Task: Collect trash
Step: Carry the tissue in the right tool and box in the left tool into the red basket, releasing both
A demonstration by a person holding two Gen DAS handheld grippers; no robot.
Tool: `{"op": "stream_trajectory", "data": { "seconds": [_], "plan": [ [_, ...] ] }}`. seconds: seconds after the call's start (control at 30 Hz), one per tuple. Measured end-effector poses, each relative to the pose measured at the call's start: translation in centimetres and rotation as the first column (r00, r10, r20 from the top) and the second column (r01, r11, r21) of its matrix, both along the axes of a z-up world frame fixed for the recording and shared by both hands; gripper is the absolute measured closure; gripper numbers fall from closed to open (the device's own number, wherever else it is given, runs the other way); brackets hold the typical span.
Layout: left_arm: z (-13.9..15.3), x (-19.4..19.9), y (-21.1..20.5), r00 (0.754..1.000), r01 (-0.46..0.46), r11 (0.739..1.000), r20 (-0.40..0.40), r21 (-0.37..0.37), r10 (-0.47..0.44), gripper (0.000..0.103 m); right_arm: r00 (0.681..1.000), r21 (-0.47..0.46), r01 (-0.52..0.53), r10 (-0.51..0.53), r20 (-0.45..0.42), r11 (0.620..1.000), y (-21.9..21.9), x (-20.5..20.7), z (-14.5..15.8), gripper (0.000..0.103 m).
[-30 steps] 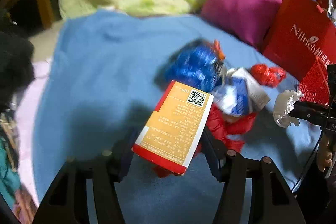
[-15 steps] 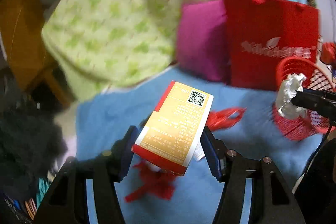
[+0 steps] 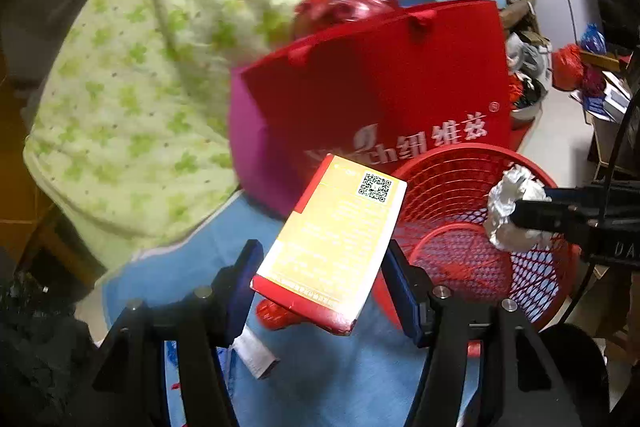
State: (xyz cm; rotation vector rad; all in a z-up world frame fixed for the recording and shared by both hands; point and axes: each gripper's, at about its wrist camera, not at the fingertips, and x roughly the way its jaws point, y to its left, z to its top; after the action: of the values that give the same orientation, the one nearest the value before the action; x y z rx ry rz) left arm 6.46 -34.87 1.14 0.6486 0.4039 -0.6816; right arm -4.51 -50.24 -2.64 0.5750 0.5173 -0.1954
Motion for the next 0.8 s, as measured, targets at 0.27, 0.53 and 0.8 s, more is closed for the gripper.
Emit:
{"op": "stream_trajectory", "data": {
  "seconds": [0.27,0.53,0.8],
  "plan": [
    [-2.1,-0.8,-4.5,0.999,0.049,0.997,-0.017,0.060,-0.048,0.040,0.998,0.060,0.057,-0.056,-0.019,0.997,-3.2,-1.2,-2.3,0.059],
    [-3.3,-0.9,-5.5,0.997,0.077,0.994,-0.033,0.082,-0.074,0.038,0.995,0.095,0.099,-0.097,-0.024,0.991,-4.7,-1.8,-3.3,0.047],
    [-2.0,-0.9,-3.5,0.998,0.059,0.997,-0.017,0.043,-0.059,0.033,0.995,0.028,0.098,-0.098,0.006,0.995,-2.9,-1.6,-1.2,0.047]
  ]
}}
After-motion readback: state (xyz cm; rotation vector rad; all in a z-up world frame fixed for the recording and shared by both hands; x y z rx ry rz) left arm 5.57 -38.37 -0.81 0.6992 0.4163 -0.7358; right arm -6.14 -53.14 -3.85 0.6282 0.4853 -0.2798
